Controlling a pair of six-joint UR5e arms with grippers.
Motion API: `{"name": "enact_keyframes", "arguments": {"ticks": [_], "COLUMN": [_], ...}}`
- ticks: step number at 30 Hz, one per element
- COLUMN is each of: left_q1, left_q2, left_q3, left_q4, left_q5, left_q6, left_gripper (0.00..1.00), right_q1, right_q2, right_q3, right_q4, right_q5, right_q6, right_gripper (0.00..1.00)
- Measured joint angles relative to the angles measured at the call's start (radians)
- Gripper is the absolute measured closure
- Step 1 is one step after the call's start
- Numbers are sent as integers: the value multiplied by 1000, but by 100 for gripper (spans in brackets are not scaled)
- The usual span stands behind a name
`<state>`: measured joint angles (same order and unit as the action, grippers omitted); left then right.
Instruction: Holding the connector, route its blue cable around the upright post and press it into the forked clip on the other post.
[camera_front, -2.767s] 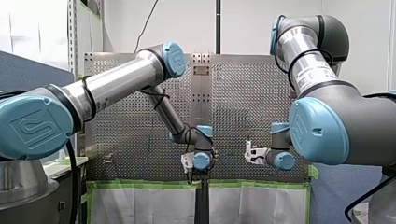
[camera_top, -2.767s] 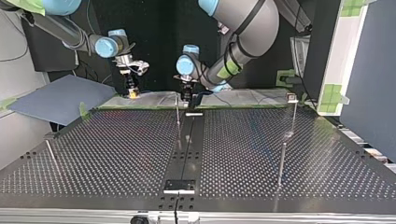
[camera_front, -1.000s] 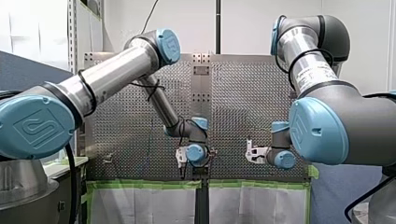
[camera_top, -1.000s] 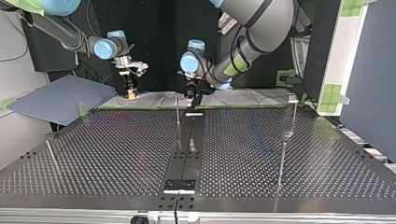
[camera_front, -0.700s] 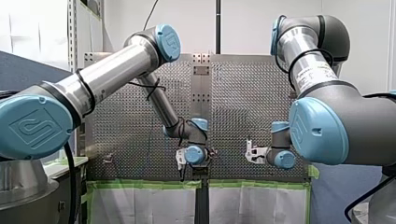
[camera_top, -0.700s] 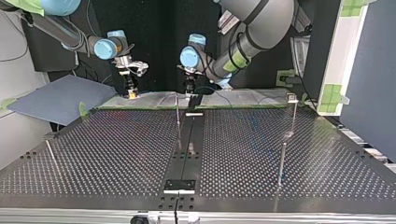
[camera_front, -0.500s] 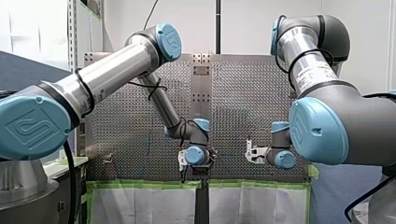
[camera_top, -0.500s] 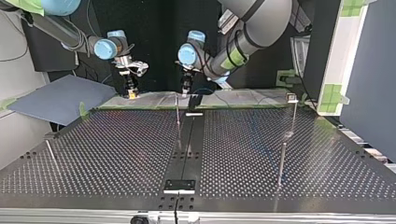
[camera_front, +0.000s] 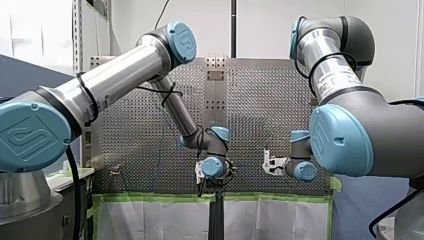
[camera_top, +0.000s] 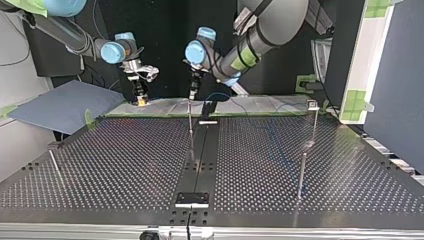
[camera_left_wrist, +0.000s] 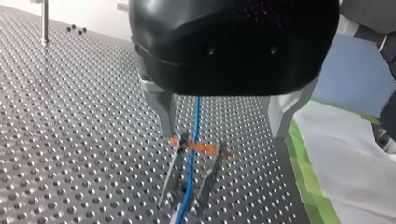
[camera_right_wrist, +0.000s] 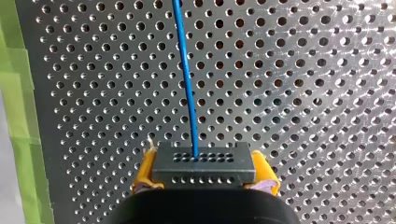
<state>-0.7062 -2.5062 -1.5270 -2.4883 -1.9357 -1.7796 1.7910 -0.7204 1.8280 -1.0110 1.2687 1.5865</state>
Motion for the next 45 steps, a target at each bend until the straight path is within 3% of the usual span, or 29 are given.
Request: {"name": "enact_keyframes", "arguments": {"ticks": [45], "left_q1": [-15], "left_q2": [9], "left_q3": [0], "left_q4": [-2], "left_q5": [-7], "left_q6": [-22], "left_gripper": [1], "right_q1": [0], "right_q2": [0], "right_q3": [0], "right_q4": [-6], "right_q5": [-8], "right_q6": [3], "right_gripper": [100]}}
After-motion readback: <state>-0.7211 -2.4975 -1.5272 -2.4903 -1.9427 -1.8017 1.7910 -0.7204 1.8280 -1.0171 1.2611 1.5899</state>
